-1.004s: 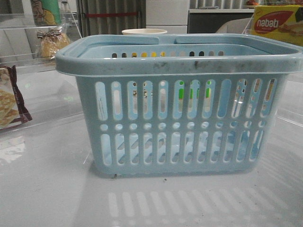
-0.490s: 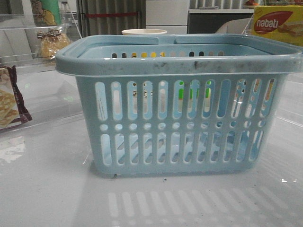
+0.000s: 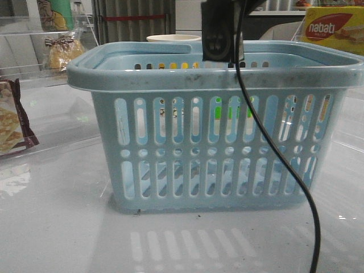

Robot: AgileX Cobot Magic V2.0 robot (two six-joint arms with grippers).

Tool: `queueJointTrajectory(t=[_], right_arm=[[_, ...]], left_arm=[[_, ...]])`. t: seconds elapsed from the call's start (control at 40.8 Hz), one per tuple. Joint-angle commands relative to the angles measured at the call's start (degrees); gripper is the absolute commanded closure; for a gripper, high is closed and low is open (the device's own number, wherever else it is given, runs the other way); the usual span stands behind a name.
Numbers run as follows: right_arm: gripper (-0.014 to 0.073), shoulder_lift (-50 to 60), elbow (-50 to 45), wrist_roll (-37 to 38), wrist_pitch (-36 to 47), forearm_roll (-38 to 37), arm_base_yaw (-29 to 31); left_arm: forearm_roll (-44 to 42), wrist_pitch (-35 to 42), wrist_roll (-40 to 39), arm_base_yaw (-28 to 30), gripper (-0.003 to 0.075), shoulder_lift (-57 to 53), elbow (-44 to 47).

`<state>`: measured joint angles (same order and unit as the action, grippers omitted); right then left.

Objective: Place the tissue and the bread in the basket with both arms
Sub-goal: 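Carry the tissue packet over the basket and lower it inside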

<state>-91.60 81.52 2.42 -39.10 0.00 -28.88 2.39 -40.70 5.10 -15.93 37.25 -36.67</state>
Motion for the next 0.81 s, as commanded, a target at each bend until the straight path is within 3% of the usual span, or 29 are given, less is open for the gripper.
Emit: queueJointTrajectory(t=[0.0, 0.073, 0.122, 0.416, 0.784], right_arm=[[0.0202, 1.0, 1.7, -0.9, 3.0, -0.4, -0.1], [0.0071, 0.9, 1.7, -1.0, 2.9, -0.4, -0.1], [0.0036, 1.4, 1.9, -0.9, 2.8, -0.7, -0.1], [0.0033, 12.3, 0.7, -3.7, -6.6, -1.3, -0.1], [0.0033, 36.3, -16.3, -4.2, -6.7, -3.3, -0.1]], left_arm=[[0.6, 4.7, -0.1, -0.5, 0.0225, 0.2, -1.7], [0.6, 4.7, -0.1, -0.5, 0.0225, 0.2, -1.7], [0.6, 4.7, -0.1, -0.5, 0.0225, 0.2, -1.7], [0.6, 4.7, -0.1, -0.5, 0.0225, 0.2, -1.7], [0.6, 4.8, -0.1, -0.5, 0.0225, 0.2, -1.7]])
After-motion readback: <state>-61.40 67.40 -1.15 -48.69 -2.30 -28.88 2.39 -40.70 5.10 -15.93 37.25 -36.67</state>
